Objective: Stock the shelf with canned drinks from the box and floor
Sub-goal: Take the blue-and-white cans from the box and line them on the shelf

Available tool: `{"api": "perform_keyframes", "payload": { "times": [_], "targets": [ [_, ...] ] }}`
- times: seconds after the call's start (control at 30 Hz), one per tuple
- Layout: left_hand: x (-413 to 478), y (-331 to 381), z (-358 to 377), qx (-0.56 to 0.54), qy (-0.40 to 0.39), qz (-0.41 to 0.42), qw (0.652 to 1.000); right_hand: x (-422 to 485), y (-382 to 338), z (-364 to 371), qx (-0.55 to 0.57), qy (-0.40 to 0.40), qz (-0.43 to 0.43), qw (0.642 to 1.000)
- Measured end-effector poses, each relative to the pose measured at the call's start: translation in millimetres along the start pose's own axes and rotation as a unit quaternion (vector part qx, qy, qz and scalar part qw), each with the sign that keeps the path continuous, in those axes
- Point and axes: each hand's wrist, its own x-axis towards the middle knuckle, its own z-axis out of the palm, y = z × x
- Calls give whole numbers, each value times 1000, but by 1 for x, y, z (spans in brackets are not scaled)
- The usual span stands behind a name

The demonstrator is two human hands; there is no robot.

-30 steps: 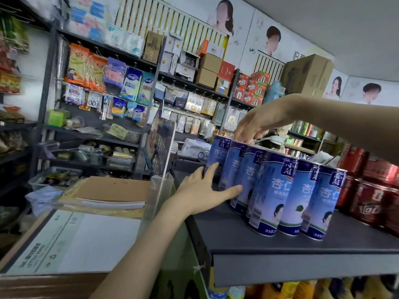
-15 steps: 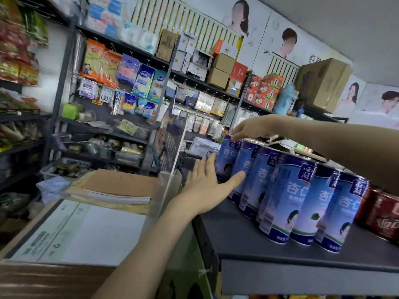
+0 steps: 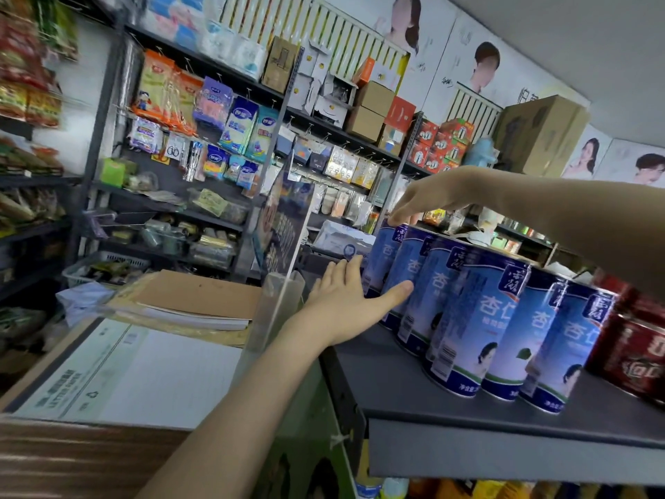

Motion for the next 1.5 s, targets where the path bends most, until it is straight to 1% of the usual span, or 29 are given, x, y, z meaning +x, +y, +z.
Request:
{"api": "perform_keyframes", "payload": {
  "times": [0.2,0.27,0.37,0.43,0.63,0.77,0.83,0.93,1.0,1.03,1.13,1.17,1.27,1.3,1.37,1.43,1.5],
  "targets": [
    [1,0,1,22,-5,-2,1000,-4,6,-7,13,-28,6,1000],
    [2,0,1,21,-5,-3,1000,-7,4,-7,-6,-30,10,999],
    [2,-1,0,31,-10,-8,999,-17,-1,-9,-48,-78,3,996],
    [1,0,1,41,-8,-9,999,-25,-1,-11,-50,-89,-6,995],
    [3,0,2,58,-8,-12,998,-41,-4,-4,-5,-55,-23,998],
    [4,2,1,43,-4,-16,999,-56,-7,-2,11,-35,-27,999],
    [2,4,-1,20,-3,-21,1000,-68,-6,-1,12,-7,-36,999],
    [-5,8,-2,-12,-1,-4,1000,-92,3,-1,36,45,-45,997],
    [-11,14,-4,-23,24,5,999,-111,14,-2,46,85,-51,994],
    [-14,20,-5,-39,40,1,998,-120,21,-1,51,104,-50,992],
    [-27,46,-10,-152,62,-30,986,-147,42,8,97,141,-46,984],
    [-34,58,-11,-174,68,-42,982,-156,48,13,107,157,-48,981],
    [-60,89,-2,-181,91,-42,978,-185,56,27,114,240,-68,962],
    [-70,97,2,-173,111,-38,978,-196,55,31,121,266,-81,953],
    [-97,115,11,-142,183,-34,972,-220,52,41,145,306,-119,933],
    [-131,130,20,-111,263,-12,958,-248,45,56,159,336,-171,913],
    [-173,144,34,-99,315,17,944,-279,36,79,167,355,-231,890]
  ]
}}
